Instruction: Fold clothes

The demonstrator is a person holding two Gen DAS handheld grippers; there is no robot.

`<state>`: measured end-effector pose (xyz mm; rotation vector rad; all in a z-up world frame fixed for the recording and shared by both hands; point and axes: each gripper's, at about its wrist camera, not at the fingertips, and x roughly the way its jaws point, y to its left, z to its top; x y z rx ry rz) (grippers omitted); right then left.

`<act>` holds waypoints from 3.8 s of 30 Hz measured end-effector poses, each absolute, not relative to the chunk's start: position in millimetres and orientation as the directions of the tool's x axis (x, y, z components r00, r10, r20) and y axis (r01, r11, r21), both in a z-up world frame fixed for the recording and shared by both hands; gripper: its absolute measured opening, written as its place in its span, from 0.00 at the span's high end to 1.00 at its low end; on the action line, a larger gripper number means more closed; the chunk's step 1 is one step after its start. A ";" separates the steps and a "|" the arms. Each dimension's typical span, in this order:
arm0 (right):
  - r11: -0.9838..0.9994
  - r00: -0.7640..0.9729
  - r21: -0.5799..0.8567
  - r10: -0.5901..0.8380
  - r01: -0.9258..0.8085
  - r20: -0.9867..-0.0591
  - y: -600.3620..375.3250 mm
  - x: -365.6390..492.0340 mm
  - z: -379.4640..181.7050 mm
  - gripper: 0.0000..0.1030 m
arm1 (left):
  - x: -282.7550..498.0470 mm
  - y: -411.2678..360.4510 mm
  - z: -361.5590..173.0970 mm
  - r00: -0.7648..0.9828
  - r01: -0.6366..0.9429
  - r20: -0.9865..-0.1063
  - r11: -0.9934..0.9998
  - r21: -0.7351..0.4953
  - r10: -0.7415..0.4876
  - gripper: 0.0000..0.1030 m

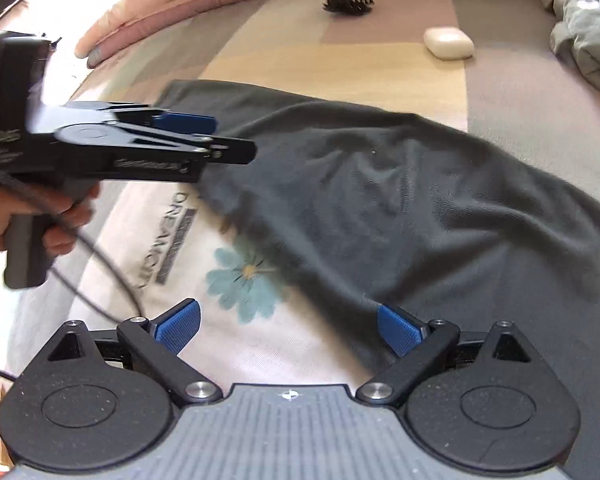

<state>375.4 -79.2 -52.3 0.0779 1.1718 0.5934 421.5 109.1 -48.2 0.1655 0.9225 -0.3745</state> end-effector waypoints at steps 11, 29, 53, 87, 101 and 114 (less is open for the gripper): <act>0.821 0.163 0.411 0.504 -0.397 -0.848 -65.4 338.6 -58.8 0.02 | 419.8 110.1 -48.3 0.537 0.398 -0.810 0.917 -0.004 -0.237 0.40; 0.947 0.253 0.274 0.310 -0.169 -0.916 -107.5 351.6 -63.0 0.01 | 413.6 108.7 -68.8 0.493 0.388 -0.849 0.921 0.019 -0.190 0.41; 0.989 0.318 0.143 0.150 -0.043 -0.936 -160.7 348.8 -44.3 0.00 | 395.5 37.0 -72.7 0.443 0.601 -0.824 0.799 -0.020 -0.354 0.38; 0.959 0.511 0.202 0.278 -0.200 -0.814 -316.2 306.1 11.2 0.00 | 407.2 51.2 -82.1 0.526 0.098 -0.851 0.994 0.056 -0.004 0.30; 0.990 0.561 0.123 0.136 -0.061 -0.816 -213.3 293.9 17.2 0.00 | 431.0 187.8 -63.8 0.575 0.145 -0.802 0.985 -0.095 -0.162 0.35; 0.994 0.549 0.031 0.083 -0.103 -0.832 -150.3 317.3 2.7 0.00 | 438.2 232.0 -55.8 0.614 0.309 -0.765 0.951 0.003 -0.197 0.33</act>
